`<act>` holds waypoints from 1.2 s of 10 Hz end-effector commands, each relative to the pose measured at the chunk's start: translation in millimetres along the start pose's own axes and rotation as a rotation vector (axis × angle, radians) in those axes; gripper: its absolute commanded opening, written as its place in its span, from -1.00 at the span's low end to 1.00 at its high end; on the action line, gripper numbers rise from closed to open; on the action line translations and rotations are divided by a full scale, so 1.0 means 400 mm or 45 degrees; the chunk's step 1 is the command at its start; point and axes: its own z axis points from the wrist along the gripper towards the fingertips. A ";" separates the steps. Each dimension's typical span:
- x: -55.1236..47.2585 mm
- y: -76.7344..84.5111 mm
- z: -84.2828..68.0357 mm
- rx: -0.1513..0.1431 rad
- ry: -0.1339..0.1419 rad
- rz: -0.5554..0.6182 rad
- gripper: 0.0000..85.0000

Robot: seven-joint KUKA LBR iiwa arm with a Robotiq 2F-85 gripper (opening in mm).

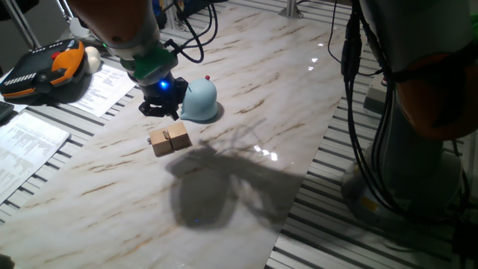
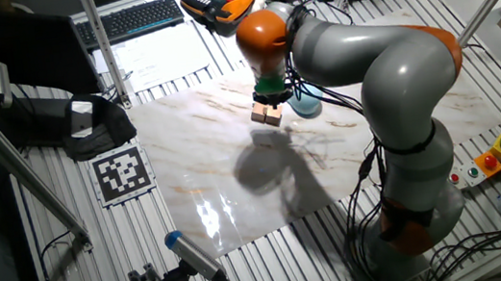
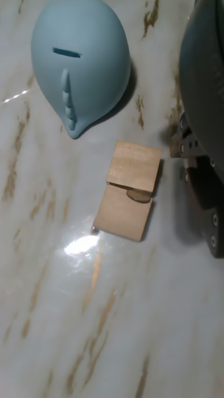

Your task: Drop coins into a piggy bank

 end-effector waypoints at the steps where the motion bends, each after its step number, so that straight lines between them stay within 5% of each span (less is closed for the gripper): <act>1: -0.002 0.003 0.000 -0.008 0.003 0.025 -1.00; 2: 0.000 0.007 -0.001 -0.034 0.025 0.066 -1.00; 7: 0.007 0.039 -0.014 -0.002 0.018 0.099 -1.00; 10: 0.004 0.066 -0.003 -0.014 0.033 0.105 -1.00; 12: 0.000 0.100 0.021 -0.004 0.006 0.095 -1.00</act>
